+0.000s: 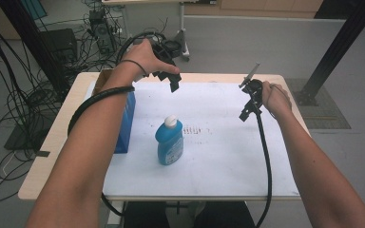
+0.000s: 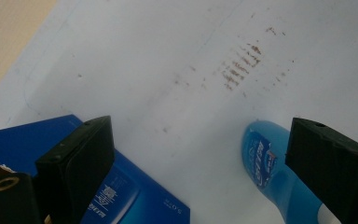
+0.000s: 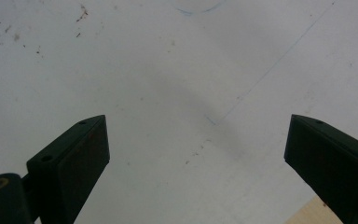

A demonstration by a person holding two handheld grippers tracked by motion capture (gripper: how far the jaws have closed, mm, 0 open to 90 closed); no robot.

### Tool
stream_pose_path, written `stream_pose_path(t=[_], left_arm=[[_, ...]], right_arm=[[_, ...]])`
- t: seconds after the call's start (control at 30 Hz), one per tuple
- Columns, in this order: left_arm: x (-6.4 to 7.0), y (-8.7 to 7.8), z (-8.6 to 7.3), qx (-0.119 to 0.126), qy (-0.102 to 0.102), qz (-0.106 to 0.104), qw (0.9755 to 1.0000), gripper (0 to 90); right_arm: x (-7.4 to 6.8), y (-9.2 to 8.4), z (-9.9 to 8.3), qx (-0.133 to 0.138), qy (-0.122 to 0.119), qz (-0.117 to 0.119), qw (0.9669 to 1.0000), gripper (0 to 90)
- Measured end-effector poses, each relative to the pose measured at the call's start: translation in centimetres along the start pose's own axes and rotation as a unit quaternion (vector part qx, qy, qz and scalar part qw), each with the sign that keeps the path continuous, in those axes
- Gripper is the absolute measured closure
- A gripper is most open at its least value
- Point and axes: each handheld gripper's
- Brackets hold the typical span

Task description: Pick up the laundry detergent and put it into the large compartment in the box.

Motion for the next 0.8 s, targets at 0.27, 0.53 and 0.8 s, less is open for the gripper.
stream_pose_path(t=[0.27,0.53,0.8], left_arm=[[0.0,0.1,0.0,0.001,-0.002,-0.006,1.0,8.3],[0.0,-0.3,0.0,0.004,-0.003,-0.008,1.0,8.3],[0.5,-1.0,-0.5,0.013,-0.002,-0.01,0.9999,8.0]], right_arm=[[0.2,0.0,0.0,0.002,0.001,0.001,1.0,6.2],[0.2,0.0,0.1,0.002,0.002,0.006,1.0,6.3],[0.5,-0.1,0.1,0.004,0.001,0.006,1.0,6.4]])
Point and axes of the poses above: each handheld gripper's, and its own axes: y roughly forward along the jaws, z roughly out of its top, x roughly to its right, and after that the axes turned 11 degrees about y, right-handed
